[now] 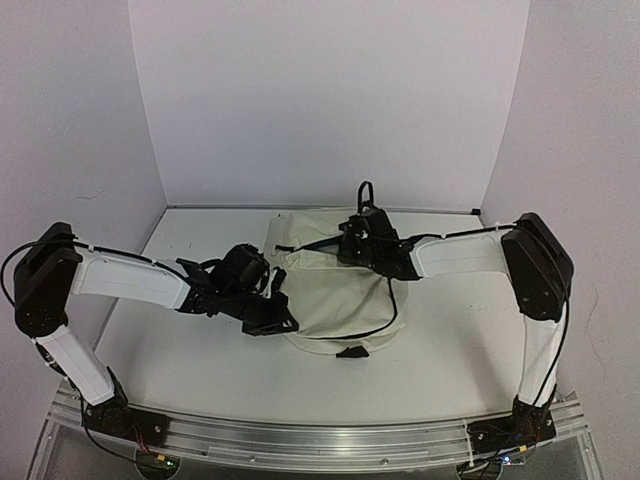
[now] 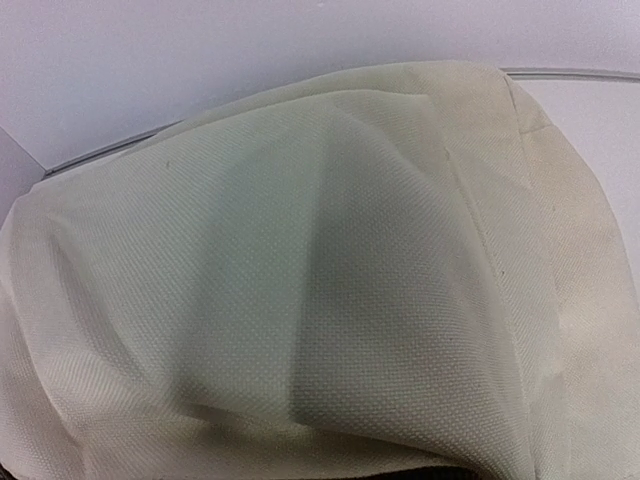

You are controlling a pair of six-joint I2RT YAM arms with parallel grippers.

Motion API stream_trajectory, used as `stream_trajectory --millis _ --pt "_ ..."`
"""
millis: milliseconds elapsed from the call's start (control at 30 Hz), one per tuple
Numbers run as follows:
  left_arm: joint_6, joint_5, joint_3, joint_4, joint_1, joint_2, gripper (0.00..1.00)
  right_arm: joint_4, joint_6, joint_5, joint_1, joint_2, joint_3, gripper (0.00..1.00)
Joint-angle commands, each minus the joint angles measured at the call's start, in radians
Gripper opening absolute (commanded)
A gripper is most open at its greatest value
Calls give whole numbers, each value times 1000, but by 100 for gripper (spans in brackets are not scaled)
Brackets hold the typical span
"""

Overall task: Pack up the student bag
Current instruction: Place the personal item in the student bag.

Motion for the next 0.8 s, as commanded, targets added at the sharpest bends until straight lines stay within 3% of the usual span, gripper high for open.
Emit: stream_trajectory --millis 0,100,233,400,600,767 --pt "-2 -56 -55 -88 -16 -145 11 36 -83 -98 -20 -103 -42 55" --pt "15 -113 -66 -113 -13 -235 41 26 -128 -184 -19 -203 -131 62" --pt "24 -153 -52 -180 28 -313 59 23 -191 -259 -5 -352 -239 65" --pt "34 -48 -54 -156 187 -328 63 -44 -226 -312 35 -394 -171 63" --pt "15 -51 -65 -44 321 -350 63 -196 -362 -333 84 -226 65 62" --pt "-23 42 -59 62 407 -305 67 -311 -529 -317 108 -68 297 59"
